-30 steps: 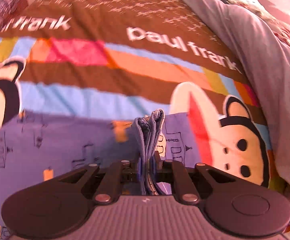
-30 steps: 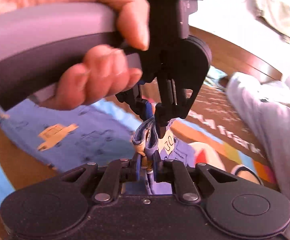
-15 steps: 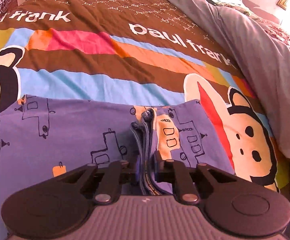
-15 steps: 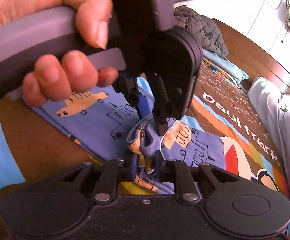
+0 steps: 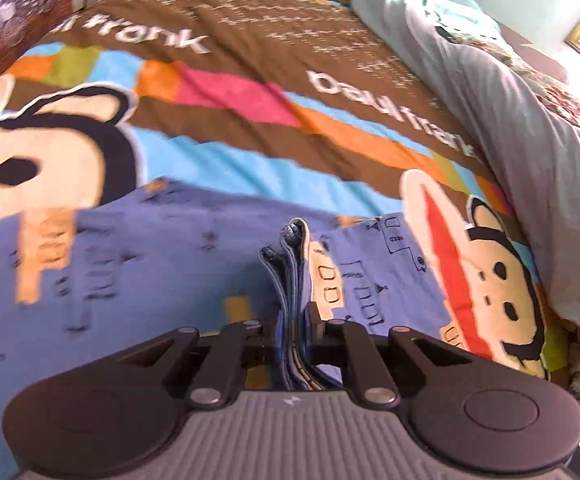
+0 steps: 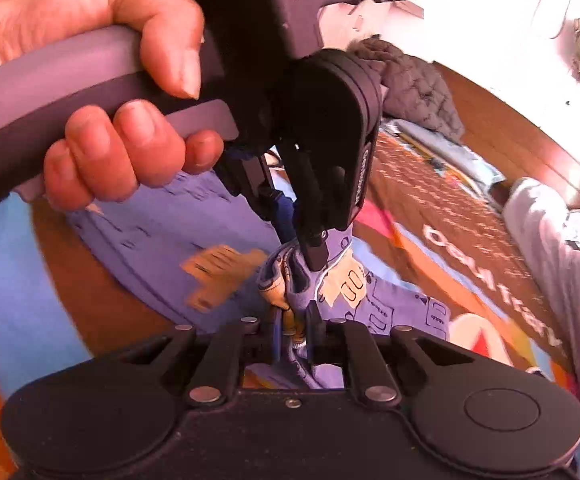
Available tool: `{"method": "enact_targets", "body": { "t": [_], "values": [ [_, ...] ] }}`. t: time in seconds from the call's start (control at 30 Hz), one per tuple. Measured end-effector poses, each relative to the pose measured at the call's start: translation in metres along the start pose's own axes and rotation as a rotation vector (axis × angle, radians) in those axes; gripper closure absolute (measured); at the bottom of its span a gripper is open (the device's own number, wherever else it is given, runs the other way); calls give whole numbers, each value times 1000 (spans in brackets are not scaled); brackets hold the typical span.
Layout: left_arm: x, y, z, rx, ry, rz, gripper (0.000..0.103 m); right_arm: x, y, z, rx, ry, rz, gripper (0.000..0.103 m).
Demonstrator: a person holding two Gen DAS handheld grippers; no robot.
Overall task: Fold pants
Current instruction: 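Lift the grasped edge with both grippers and fold it over the pants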
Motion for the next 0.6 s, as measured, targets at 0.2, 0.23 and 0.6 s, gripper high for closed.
{"method": "enact_targets", "body": {
  "t": [0.2,0.23,0.6],
  "values": [
    [-8,15,40,-56,-10,-9,93,12,-7,35,-78,-68,18,91],
    [-9,17,44,-56,-15,-12,93,14,-8,40,-88,-81,21,91],
    [-21,19,37,57,-168,-20,35,21,-10,55,-177,-70,13,27]
  ]
}}
Point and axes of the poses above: each gripper's, at about its wrist camera, not at the fingertips, and x roughly the way its jaws point, z to its left, y to its underside, the point moved 2 cm from there along x, roughly the way its jaws point, and after that the axes turned 8 degrees about x, right-handed, at the moved point
